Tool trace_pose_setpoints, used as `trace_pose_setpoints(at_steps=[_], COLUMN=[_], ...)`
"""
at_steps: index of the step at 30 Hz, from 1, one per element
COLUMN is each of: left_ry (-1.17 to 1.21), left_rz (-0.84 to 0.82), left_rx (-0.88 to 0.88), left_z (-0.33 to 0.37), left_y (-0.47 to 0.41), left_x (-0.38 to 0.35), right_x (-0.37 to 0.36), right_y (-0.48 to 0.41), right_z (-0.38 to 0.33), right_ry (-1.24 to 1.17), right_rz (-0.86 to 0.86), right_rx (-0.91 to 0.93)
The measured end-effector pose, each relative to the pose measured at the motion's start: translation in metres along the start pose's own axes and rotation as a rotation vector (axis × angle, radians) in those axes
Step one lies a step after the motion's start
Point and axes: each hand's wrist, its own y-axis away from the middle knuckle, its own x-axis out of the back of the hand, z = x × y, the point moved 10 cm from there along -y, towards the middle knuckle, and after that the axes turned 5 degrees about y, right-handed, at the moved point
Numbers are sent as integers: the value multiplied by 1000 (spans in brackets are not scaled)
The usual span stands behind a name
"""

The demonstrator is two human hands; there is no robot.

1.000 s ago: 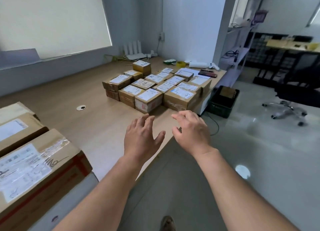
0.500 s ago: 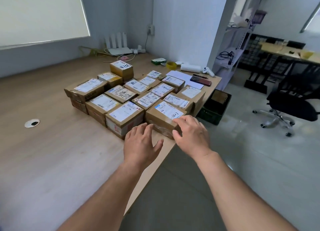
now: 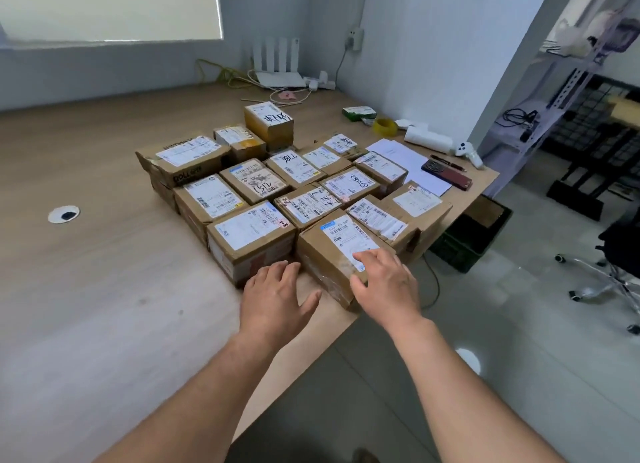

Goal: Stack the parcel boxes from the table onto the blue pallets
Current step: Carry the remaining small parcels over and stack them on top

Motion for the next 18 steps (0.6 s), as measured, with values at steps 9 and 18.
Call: trace_pose_setpoints(at_steps=[9,18], left_ry=[88,249], left_rz=[-50,-27], left_rx=[296,552], left_z=[14,41], left_y=[-14,-30], left_x=[-35,-65], right_x=[-35,-57], right_y=[-53,-83], right_z=[47,77], right_ry=[-61,-62], right_rz=[-110,-154], right_rx=[57,110])
